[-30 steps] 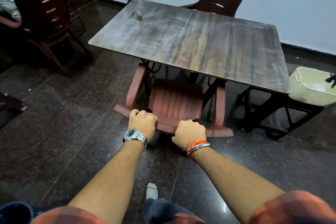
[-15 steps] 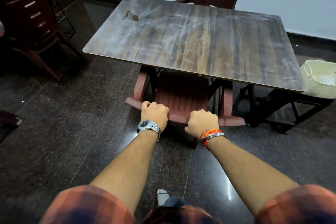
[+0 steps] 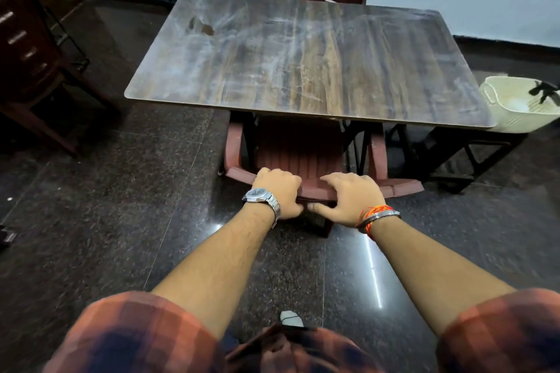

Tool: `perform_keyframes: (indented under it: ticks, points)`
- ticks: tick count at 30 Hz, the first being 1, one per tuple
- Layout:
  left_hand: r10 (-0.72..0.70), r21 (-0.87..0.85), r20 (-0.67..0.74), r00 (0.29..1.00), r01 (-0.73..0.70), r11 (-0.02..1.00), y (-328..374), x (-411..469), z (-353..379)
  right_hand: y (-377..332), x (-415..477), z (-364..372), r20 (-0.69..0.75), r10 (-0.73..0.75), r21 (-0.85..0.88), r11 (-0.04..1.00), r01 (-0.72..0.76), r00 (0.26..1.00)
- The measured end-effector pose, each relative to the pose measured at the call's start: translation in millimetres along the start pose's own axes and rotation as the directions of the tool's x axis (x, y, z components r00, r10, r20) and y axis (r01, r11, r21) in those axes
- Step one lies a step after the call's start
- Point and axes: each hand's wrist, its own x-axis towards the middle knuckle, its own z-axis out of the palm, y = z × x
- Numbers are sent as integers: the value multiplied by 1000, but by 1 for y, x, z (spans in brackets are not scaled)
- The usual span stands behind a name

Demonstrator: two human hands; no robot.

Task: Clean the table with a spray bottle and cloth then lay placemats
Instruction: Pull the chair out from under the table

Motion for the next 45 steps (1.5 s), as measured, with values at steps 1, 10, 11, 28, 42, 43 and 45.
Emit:
perform_keyframes:
  ticks: [1, 10, 11, 28, 42, 43, 45]
  points:
    - [80, -43, 29, 996, -79, 996, -11, -1, -2, -5, 0, 0, -13, -73, 30, 997, 73, 997]
    - [-141, -266, -153, 978, 96, 959, -184, -44, -22, -146, 100, -8, -304, -76, 224, 963, 149, 949]
    - [-196, -271, -175, 965, 144, 952, -203, -48, -24, -166, 116, -10, -315, -62, 206, 969, 132, 947]
    - [-412, -201, -249, 876, 370, 907, -508, 30, -55, -359, 422, -17, -287, 37, 196, 980, 21, 957]
    - [-306, -149, -118, 945, 288, 946, -760, 201, -91, -417, 683, -10, -87, 217, 216, 957, -194, 972]
    - [-286, -132, -112, 952, 271, 953, -775, 215, -96, -420, 700, -11, -60, 241, 219, 950, -223, 969]
    - [-220, -84, -105, 970, 212, 974, -812, 245, -110, -426, 742, -13, -38, 279, 209, 941, -265, 960]
